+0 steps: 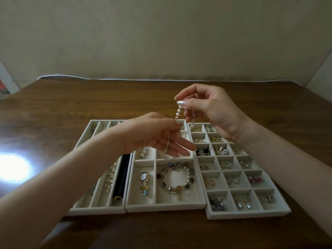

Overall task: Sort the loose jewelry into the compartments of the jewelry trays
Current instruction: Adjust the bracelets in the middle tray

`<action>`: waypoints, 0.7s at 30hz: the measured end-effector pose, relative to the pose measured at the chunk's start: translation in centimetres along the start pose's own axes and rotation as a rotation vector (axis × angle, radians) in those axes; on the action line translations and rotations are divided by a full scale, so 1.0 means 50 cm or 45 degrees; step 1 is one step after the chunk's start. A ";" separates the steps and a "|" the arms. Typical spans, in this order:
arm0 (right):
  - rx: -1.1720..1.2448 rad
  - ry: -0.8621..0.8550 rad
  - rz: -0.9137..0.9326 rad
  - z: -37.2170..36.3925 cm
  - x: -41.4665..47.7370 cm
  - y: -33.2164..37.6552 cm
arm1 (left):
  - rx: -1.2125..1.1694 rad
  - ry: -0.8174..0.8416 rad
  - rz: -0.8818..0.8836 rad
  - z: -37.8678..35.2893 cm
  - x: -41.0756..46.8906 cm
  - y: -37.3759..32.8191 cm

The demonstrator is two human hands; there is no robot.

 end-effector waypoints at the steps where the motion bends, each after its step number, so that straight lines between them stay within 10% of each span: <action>1: 0.060 -0.007 0.005 -0.007 -0.003 0.003 | -0.105 0.023 0.035 -0.006 0.007 0.004; 12: 0.417 -0.024 -0.156 0.008 -0.034 -0.010 | -0.980 -0.275 -0.337 0.023 0.020 0.007; 21: 0.295 -0.042 -0.151 0.009 -0.043 -0.025 | -0.532 -0.358 -0.362 0.004 0.021 0.005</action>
Point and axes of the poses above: each hand's wrist, its own x-axis towards the middle knuckle, its own z-axis out of the back of the hand, y = z × x, the point moved 1 cm from there along x, towards the middle knuckle, and after that the axes turned 8 degrees about x, right-handed, at the moved point
